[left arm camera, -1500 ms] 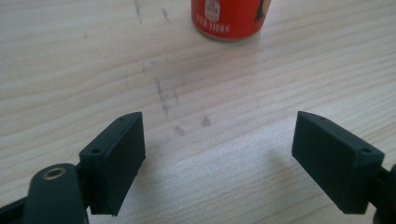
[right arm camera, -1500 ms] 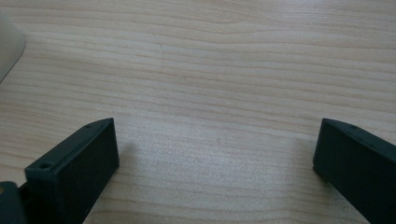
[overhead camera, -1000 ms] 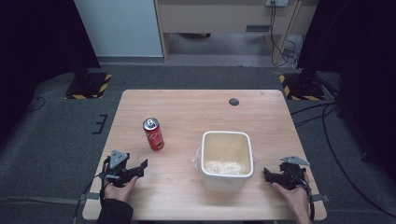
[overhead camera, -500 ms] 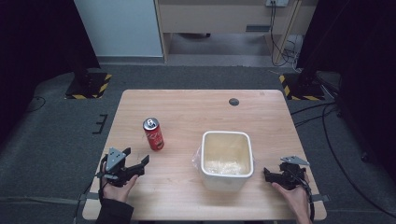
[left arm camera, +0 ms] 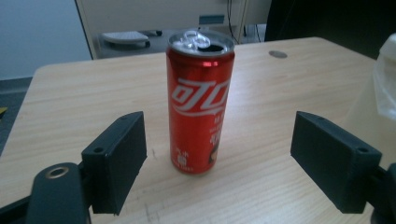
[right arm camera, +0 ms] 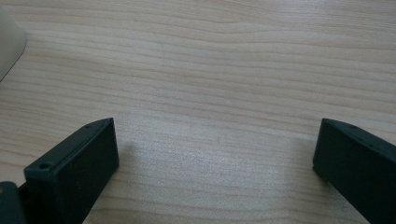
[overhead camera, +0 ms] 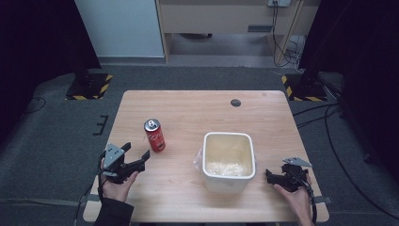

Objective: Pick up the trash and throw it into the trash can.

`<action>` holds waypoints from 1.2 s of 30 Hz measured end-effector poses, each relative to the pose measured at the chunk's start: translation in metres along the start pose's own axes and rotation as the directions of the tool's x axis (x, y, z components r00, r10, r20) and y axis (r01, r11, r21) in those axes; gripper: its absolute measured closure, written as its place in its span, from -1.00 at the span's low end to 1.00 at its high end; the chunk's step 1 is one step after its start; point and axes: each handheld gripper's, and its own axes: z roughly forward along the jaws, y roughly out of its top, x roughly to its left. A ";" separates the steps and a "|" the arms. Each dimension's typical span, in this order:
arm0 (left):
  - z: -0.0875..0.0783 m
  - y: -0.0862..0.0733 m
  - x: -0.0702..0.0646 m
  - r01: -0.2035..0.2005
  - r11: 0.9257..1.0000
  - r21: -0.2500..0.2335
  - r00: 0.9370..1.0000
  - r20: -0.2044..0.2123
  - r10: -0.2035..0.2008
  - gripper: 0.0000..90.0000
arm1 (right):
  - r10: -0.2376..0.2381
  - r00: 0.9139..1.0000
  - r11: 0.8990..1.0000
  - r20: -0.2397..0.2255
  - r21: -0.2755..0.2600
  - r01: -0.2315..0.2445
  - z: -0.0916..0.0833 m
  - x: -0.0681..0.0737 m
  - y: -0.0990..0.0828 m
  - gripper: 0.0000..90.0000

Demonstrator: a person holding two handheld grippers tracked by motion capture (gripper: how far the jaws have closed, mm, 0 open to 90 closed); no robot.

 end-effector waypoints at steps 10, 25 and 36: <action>-0.005 0.023 0.005 0.009 0.998 -0.057 1.000 -0.003 -0.009 -0.61 | 0.000 1.000 1.000 0.000 0.000 0.000 0.000 0.000 0.000 -0.99; 0.009 0.048 0.002 -0.022 0.997 -0.079 1.000 -0.014 0.021 -0.61 | 0.001 1.000 1.000 0.001 -0.001 -0.001 0.000 0.000 0.000 -0.99; 0.028 0.048 0.007 -0.001 0.998 -0.066 1.000 -0.028 -0.001 -0.61 | 0.000 1.000 1.000 0.001 -0.001 0.000 0.000 0.000 0.000 -0.99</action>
